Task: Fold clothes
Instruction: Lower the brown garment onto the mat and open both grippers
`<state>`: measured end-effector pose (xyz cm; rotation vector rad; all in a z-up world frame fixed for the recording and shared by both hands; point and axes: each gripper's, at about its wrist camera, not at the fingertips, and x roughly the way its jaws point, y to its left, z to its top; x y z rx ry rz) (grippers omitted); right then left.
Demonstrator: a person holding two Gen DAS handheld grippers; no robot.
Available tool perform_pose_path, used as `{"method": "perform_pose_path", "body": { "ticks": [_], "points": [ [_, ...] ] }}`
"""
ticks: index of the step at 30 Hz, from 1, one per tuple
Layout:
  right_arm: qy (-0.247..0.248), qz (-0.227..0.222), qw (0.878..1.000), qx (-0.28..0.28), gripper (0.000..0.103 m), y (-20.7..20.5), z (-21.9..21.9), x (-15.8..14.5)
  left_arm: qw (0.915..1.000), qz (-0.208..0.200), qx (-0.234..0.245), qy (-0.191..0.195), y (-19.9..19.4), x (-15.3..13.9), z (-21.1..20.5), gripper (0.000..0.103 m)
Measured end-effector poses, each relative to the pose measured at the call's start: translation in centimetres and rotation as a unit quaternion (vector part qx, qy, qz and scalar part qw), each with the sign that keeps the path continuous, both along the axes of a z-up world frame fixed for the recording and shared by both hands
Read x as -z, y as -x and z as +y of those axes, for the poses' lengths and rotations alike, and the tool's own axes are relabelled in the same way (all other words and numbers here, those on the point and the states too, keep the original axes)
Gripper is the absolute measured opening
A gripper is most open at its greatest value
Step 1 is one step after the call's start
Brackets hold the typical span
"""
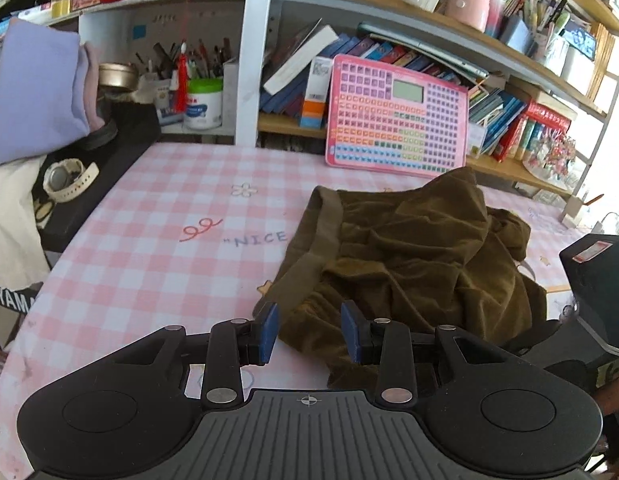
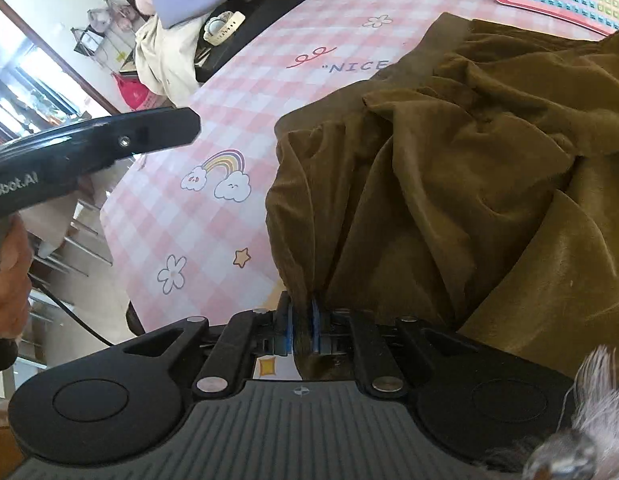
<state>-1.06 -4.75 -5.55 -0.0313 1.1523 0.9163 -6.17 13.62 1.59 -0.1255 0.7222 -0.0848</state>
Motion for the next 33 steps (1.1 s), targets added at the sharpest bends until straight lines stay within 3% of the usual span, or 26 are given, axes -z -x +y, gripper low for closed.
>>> {"method": "perform_pose_path", "body": {
  "ticks": [3, 5, 10, 17, 21, 25, 33],
  "points": [
    [0.002, -0.001, 1.000, 0.004, 0.020, 0.2, 0.6, 0.0, 1.0000, -0.005, 0.004, 0.004, -0.3, 0.0, 0.2, 0.035],
    [-0.009, -0.003, 1.000, 0.002, 0.036, 0.3, 0.7, -0.7, 0.9999, -0.007, 0.007, 0.006, -0.4, 0.0, 0.3, 0.035],
    [-0.044, -0.017, 0.998, 0.029, 0.051, 0.3, -1.1, -2.3, 0.9999, -0.005, 0.008, 0.012, -1.0, 0.4, 0.6, 0.036],
    [-0.065, -0.019, 0.985, 0.160, 0.052, -0.3, -6.8, -3.2, 0.9996, 0.007, 0.013, 0.024, -2.4, 1.5, 0.5, 0.036],
    [-0.041, -0.031, 0.971, 0.236, 0.052, -0.5, -9.7, -2.9, 0.9996, 0.006, 0.017, 0.021, -3.1, 1.8, -0.1, 0.050],
    [-0.002, -0.037, 0.954, 0.297, 0.052, -0.6, -12.1, -2.0, 0.9996, 0.007, 0.018, 0.018, -3.7, 2.0, -0.8, 0.051],
    [0.024, -0.031, 0.939, 0.340, 0.052, -0.6, -14.8, -1.1, 0.9997, 0.012, 0.006, 0.019, -4.0, 2.4, -1.3, 0.051]
  ]
}}
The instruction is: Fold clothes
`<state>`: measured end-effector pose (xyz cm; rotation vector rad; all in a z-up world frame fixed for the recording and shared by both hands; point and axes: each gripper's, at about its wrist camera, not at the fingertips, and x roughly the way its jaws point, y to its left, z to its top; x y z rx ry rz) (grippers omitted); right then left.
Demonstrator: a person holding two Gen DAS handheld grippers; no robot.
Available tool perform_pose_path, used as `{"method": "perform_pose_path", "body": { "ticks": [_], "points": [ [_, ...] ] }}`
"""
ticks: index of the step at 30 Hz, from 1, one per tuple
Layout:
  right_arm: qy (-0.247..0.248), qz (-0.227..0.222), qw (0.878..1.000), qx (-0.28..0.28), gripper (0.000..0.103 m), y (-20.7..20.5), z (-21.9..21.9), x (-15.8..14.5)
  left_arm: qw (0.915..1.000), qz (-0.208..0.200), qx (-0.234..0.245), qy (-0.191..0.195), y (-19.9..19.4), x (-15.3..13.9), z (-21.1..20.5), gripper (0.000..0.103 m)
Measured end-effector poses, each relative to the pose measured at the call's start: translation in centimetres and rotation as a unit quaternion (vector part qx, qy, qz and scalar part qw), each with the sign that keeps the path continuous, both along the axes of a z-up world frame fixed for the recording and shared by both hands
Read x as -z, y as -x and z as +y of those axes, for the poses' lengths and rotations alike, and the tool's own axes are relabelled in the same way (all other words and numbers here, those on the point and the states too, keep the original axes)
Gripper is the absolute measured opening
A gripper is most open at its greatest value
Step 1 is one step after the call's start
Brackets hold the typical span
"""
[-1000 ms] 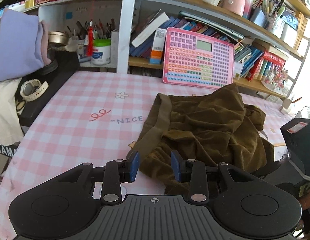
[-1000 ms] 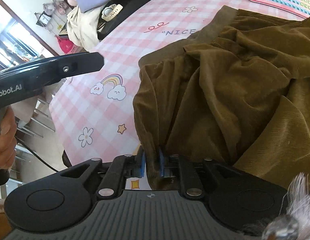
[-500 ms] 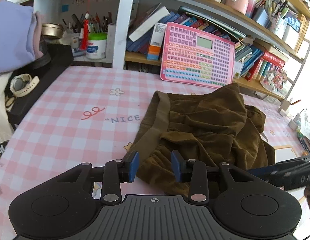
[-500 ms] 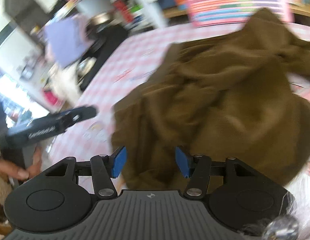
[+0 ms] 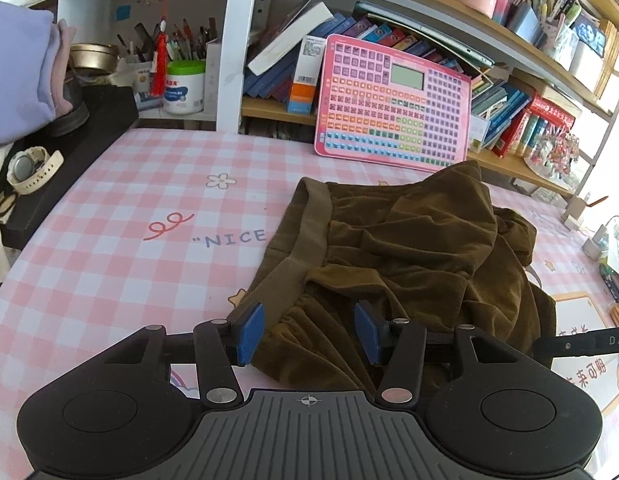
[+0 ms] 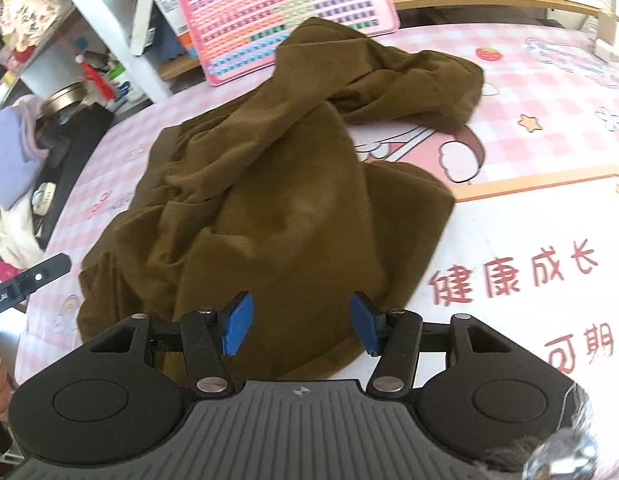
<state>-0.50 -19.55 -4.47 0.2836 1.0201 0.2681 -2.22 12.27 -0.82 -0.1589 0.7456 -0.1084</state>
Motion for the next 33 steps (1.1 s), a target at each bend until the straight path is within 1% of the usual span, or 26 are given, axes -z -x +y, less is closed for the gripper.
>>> {"method": "perform_pose_path", "body": {
  "ticks": [10, 18, 24, 26, 30, 33],
  "points": [
    [0.033, -0.008, 0.999, 0.012, 0.052, -1.0, -1.1, 0.1, 0.9994, -0.006, -0.032, -0.002, 0.4, -0.3, 0.1, 0.051],
    [0.044, -0.005, 0.999, 0.008, 0.053, -2.0, -1.7, 0.7, 0.9986, -0.004, -0.053, -0.009, 0.7, -0.2, -0.1, 0.051],
    [0.044, -0.004, 0.999, 0.009, 0.053, -2.7, -2.0, 1.1, 0.9977, -0.011, -0.063, -0.021, 0.5, 0.0, -0.1, 0.050],
    [0.045, -0.002, 0.999, 0.008, 0.053, -3.0, -2.0, 1.3, 0.9976, -0.011, -0.064, -0.024, 0.0, 0.1, -0.1, 0.049],
    [0.047, -0.003, 0.999, 0.008, 0.053, -3.3, -1.9, 1.6, 0.9980, -0.015, -0.048, -0.038, -2.0, 0.4, -0.3, 0.049],
    [0.050, 0.001, 0.999, 0.006, 0.053, -3.3, -1.8, 1.8, 0.9976, -0.001, -0.042, -0.056, -4.4, 1.5, -0.5, 0.049]
  ]
}}
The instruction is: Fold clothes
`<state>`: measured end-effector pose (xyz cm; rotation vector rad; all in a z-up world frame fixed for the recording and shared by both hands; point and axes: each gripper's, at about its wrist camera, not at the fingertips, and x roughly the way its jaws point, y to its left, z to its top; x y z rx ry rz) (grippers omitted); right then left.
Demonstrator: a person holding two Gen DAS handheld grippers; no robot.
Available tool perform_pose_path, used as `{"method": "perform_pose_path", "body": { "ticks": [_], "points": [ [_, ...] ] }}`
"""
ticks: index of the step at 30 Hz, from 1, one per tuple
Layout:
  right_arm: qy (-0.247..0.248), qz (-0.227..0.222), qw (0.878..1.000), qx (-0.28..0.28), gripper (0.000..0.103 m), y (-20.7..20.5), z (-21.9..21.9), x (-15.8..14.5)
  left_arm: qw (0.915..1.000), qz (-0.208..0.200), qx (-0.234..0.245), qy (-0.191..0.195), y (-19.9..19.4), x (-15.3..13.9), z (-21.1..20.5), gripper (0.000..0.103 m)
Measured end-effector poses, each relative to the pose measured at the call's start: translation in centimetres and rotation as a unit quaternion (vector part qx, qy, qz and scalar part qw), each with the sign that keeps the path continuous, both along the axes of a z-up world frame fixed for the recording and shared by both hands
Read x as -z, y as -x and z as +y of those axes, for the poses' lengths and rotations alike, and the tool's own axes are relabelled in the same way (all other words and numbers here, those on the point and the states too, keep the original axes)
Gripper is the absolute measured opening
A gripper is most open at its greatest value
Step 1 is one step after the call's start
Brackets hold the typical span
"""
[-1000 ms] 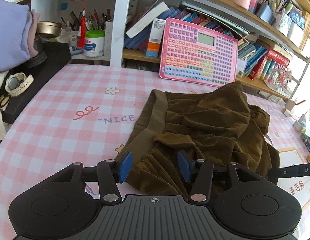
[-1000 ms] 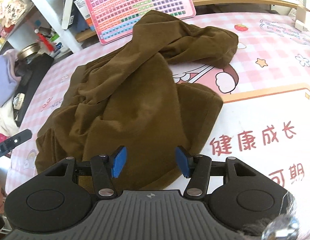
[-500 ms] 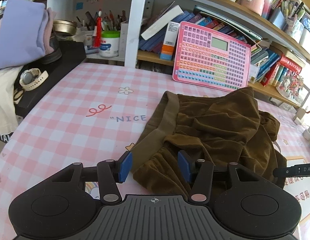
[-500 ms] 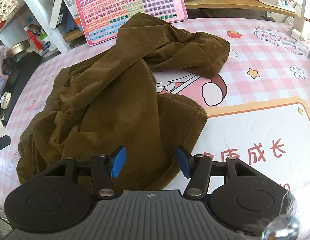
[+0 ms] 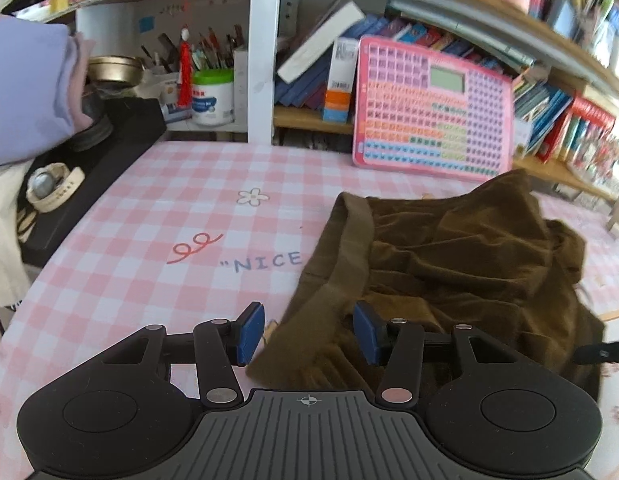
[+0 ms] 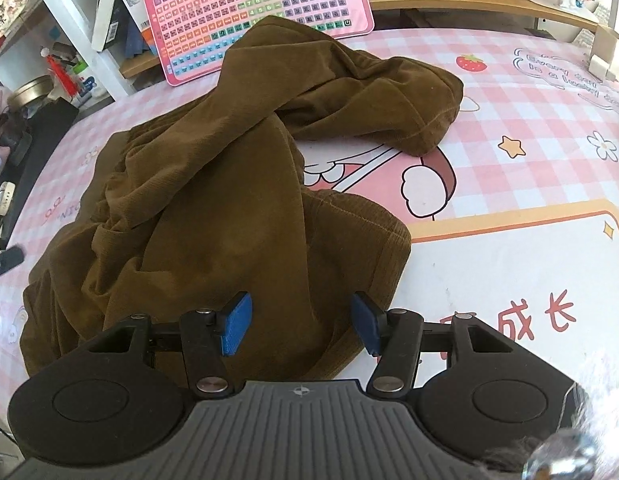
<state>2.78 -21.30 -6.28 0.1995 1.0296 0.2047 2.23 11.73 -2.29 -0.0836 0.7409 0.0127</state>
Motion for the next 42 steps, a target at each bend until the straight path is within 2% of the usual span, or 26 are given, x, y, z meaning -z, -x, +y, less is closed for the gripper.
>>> {"method": "perform_pose_path", "body": {
  "ticks": [5, 10, 15, 16, 19, 20, 22, 23, 26, 27, 31, 35, 39, 42],
  "points": [
    [0.006, -0.001, 1.000, 0.004, 0.051, 0.1, 0.2, 0.2, 0.9988, 0.032, 0.031, -0.022, -3.6, 1.8, -0.6, 0.046],
    [0.006, -0.002, 1.000, 0.016, 0.046, 0.4, -0.1, 0.3, 0.9960, 0.053, 0.071, -0.015, -6.1, 2.4, -1.3, 0.044],
    [0.012, -0.006, 1.000, 0.022, 0.043, 0.8, 0.0, 0.4, 0.9921, 0.074, 0.100, -0.016, -6.8, 2.6, -2.4, 0.029],
    [0.015, -0.006, 1.000, 0.023, 0.039, 0.8, 0.0, 0.4, 0.9917, 0.073, 0.105, -0.015, -6.5, 2.4, -2.5, 0.017],
    [0.012, -0.005, 0.999, 0.033, 0.020, 0.9, -0.3, 0.5, 0.9918, 0.055, 0.115, 0.009, -5.3, 1.0, -2.4, 0.002],
    [0.008, -0.004, 0.999, 0.038, 0.014, 1.0, -0.5, 0.6, 0.9917, 0.049, 0.118, 0.017, -4.9, 0.6, -2.3, 0.002],
    [0.001, -0.005, 0.999, 0.046, 0.005, 1.1, -0.9, 0.6, 0.9954, 0.003, 0.084, 0.047, -3.0, -1.8, -1.2, 0.002],
    [-0.003, -0.007, 0.999, 0.049, 0.004, 1.2, -1.0, 0.5, 0.9962, -0.022, 0.057, 0.062, -1.9, -3.1, -0.3, 0.002],
    [-0.017, -0.015, 0.998, 0.056, 0.003, 1.9, -1.3, 0.1, 0.9940, -0.061, -0.028, 0.087, 0.8, -5.0, 3.0, 0.002],
    [-0.020, -0.015, 0.998, 0.051, 0.003, 2.0, -1.2, 0.0, 0.9946, -0.053, -0.049, 0.075, 1.0, -4.5, 4.2, 0.002],
    [-0.024, -0.013, 0.999, 0.032, 0.003, 2.3, -0.3, 0.0, 0.9912, 0.034, -0.120, 0.044, 0.9, 0.4, 8.1, 0.002],
    [-0.021, -0.004, 1.000, 0.018, 0.003, 2.4, 0.6, 0.2, 0.9894, 0.045, -0.135, 0.028, 2.4, 2.4, 8.8, 0.007],
    [-0.021, 0.008, 0.999, 0.031, 0.004, 2.4, 0.6, 0.5, 0.9895, 0.040, -0.134, 0.036, 3.0, 2.0, 8.9, 0.011],
    [-0.022, 0.006, 0.999, 0.043, 0.010, 2.4, 0.3, 0.4, 0.9899, 0.040, -0.131, 0.035, 3.2, 1.7, 8.9, 0.016]
  ]
}}
